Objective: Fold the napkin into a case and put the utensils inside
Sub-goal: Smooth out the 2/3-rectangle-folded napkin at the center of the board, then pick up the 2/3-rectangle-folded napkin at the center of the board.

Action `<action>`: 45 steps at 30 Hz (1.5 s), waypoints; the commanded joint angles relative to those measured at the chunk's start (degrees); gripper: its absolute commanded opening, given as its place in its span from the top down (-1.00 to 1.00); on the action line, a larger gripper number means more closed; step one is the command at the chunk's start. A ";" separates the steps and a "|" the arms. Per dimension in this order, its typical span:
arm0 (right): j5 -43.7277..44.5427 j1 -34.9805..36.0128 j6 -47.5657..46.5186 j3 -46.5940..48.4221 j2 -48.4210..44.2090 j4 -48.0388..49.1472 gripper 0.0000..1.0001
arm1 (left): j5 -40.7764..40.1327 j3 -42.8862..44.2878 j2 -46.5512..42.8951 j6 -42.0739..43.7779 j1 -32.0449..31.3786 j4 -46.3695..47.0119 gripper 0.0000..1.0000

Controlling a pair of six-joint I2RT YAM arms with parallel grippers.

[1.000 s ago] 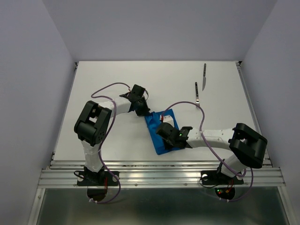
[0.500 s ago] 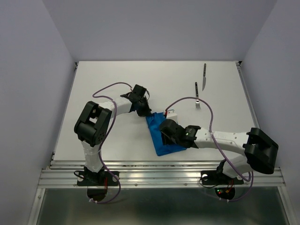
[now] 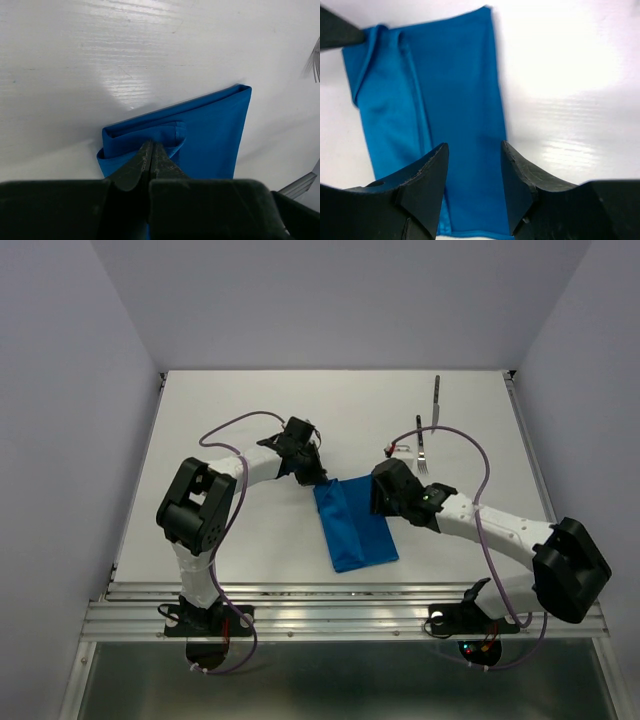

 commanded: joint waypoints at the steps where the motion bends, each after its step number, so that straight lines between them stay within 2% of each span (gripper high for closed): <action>1: -2.55 -4.81 -3.64 2.15 -0.64 2.93 -0.02 | 1.18 3.36 -0.82 1.08 -0.59 0.76 0.99; 5: -4.13 -8.07 -5.66 4.08 0.68 3.98 -0.02 | 1.62 4.67 0.59 1.17 -0.68 0.85 1.00; 13: -10.03 -13.43 -8.57 8.65 9.20 6.62 -0.03 | 1.80 5.99 2.09 1.52 -0.77 0.41 1.00; 18: -12.14 -14.06 -9.10 11.29 13.51 7.76 -0.03 | -1.28 5.11 -1.51 2.40 -0.77 -0.47 1.00; 26: -12.49 -14.06 -8.92 11.21 14.13 8.47 -0.03 | -6.29 2.13 -8.19 4.77 -0.86 -2.05 0.99; 30: -12.49 -14.06 -8.83 10.59 14.13 8.65 -0.04 | -11.29 1.69 -9.33 6.70 -2.08 -4.33 0.85; 33: -12.49 -14.06 -8.75 10.33 14.13 8.82 -0.04 | -17.34 2.74 -9.51 8.81 -4.72 -6.88 0.58; 36: -12.23 -14.06 -8.75 10.06 13.87 8.82 -0.05 | -22.53 3.79 -8.98 10.48 -7.79 -9.86 0.22; 39: -12.14 -14.06 -8.83 9.80 13.52 8.73 -0.06 | -25.70 4.41 -8.11 11.45 -10.17 -10.75 0.02; 45: -12.05 -14.06 -8.66 9.36 12.99 8.65 -0.06 | -28.17 6.52 -5.03 12.07 -12.54 -11.90 0.04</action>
